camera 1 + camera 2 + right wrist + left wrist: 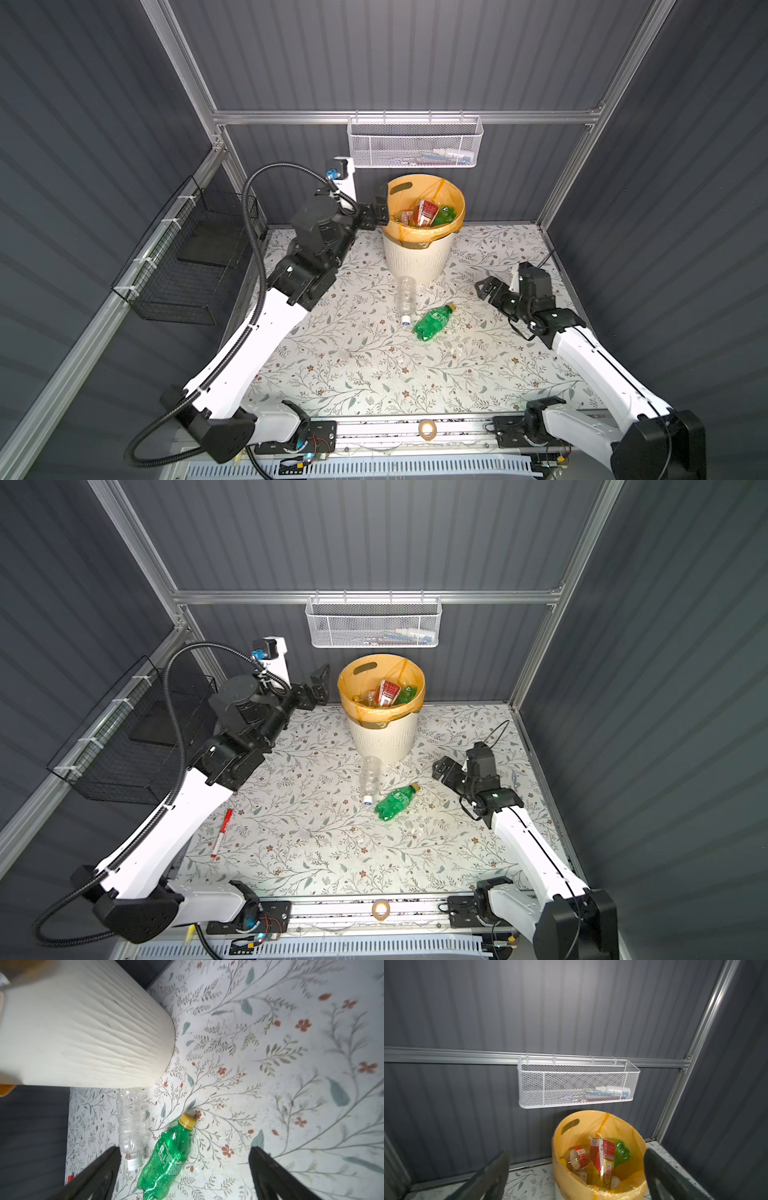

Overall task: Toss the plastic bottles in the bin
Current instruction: 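Release the tea bottle over the bin with the left gripper, then lower the left gripper back while the right gripper grasps the green Sprite bottle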

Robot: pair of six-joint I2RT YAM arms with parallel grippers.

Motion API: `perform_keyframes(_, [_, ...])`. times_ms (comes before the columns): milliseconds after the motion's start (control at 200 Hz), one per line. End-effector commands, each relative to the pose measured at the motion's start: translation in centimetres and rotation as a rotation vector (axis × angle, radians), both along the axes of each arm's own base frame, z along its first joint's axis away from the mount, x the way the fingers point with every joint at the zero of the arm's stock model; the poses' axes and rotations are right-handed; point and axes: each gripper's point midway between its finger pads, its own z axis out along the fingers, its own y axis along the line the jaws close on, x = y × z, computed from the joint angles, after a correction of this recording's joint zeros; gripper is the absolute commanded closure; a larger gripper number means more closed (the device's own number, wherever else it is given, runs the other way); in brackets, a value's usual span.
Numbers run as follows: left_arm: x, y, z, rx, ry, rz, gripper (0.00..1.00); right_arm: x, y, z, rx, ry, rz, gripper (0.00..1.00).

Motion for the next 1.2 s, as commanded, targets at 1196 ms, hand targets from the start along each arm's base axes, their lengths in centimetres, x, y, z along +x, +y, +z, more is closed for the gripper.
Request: perform_keyframes(1196, [1.2,8.6,-28.3,-0.044,0.63,0.14,0.0,-0.9,13.5,-11.3,0.061,0.375,-0.012,0.14])
